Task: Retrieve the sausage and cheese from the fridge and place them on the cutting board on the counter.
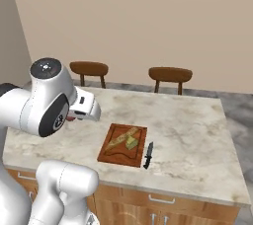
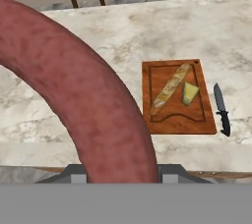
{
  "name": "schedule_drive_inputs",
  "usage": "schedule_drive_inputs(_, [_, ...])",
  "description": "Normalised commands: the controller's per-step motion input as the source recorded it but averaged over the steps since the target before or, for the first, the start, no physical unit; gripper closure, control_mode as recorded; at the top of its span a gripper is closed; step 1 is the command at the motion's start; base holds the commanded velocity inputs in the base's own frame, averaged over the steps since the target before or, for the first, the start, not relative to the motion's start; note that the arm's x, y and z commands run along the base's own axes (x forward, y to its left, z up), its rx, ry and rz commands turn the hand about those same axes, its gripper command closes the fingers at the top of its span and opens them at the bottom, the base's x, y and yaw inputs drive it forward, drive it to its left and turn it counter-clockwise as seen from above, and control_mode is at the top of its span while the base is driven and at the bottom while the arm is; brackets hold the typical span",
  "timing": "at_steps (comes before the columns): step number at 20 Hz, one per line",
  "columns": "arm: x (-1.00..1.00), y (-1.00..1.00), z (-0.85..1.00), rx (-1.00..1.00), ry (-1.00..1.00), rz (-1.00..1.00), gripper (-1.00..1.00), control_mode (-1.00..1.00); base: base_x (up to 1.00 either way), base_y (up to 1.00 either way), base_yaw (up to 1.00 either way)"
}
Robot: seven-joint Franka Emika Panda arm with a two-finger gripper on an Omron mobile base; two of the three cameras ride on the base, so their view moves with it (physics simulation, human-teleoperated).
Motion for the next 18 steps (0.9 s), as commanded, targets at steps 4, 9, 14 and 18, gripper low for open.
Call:
schedule_drive_inputs(4, [0.0,0.0,0.0,0.0,0.0,0.0,1.0,1.0,0.06,0.0,-0.01])
schedule_drive_inputs(9, [0.0,0.0,0.0,0.0,0.0,0.0,1.0,1.0,0.0,0.0,0.0])
schedule_drive_inputs(14, [0.0,0.0,0.0,0.0,0.0,0.0,1.0,1.0,0.0,0.0,0.0])
schedule_drive_inputs(18, [0.0,0.0,0.0,0.0,0.0,0.0,1.0,-1.0,0.0,0.0,0.0])
